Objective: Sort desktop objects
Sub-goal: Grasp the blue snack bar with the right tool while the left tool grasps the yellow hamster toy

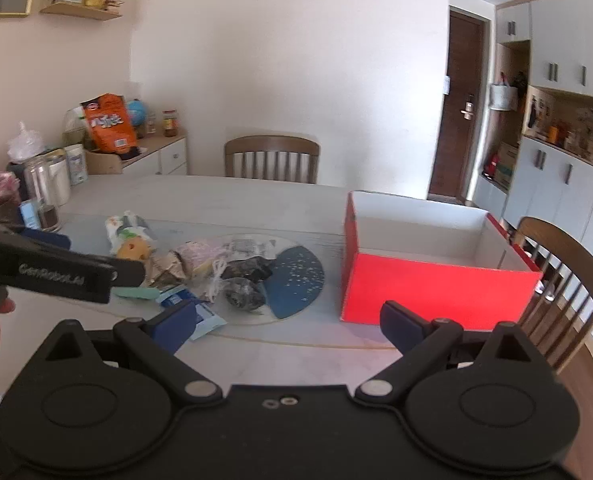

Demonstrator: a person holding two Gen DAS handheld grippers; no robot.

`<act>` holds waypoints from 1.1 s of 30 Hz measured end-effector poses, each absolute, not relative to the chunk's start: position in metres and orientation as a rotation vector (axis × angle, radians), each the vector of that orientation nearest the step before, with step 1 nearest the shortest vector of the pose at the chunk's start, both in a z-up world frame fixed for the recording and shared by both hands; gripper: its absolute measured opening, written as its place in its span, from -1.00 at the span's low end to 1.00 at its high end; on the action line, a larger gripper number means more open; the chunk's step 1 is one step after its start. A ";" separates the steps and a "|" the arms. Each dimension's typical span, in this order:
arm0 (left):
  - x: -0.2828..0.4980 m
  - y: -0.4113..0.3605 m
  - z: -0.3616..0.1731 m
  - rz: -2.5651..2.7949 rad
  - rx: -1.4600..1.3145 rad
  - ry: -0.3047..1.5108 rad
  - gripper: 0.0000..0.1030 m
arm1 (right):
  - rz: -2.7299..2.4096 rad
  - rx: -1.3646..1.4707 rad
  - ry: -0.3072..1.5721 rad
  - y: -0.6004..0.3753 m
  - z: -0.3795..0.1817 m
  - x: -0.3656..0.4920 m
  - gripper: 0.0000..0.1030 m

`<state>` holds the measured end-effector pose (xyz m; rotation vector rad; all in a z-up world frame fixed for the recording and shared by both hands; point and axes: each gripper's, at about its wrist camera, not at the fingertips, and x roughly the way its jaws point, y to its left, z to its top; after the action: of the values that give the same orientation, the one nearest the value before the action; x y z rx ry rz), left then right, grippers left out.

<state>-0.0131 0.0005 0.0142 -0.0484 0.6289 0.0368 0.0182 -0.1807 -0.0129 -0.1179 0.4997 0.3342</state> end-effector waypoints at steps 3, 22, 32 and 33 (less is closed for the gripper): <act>-0.013 0.002 0.013 0.033 -0.060 0.636 1.00 | 0.354 -0.130 0.493 -0.179 -0.013 0.017 0.92; 0.037 0.067 -0.016 0.082 -0.085 0.689 1.00 | 0.483 -0.165 0.529 -0.121 -0.045 0.061 0.89; 0.072 0.106 -0.037 0.086 -0.047 0.706 1.00 | 0.513 -0.193 0.607 -0.082 -0.072 0.095 0.77; 0.077 0.110 -0.040 0.089 -0.040 0.711 1.00 | 0.518 -0.200 0.612 -0.078 -0.075 0.098 0.76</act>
<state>0.0766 0.1104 -0.0404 -0.0398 0.7105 0.0888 0.0976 -0.0782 -0.0753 -0.2000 0.6116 0.5176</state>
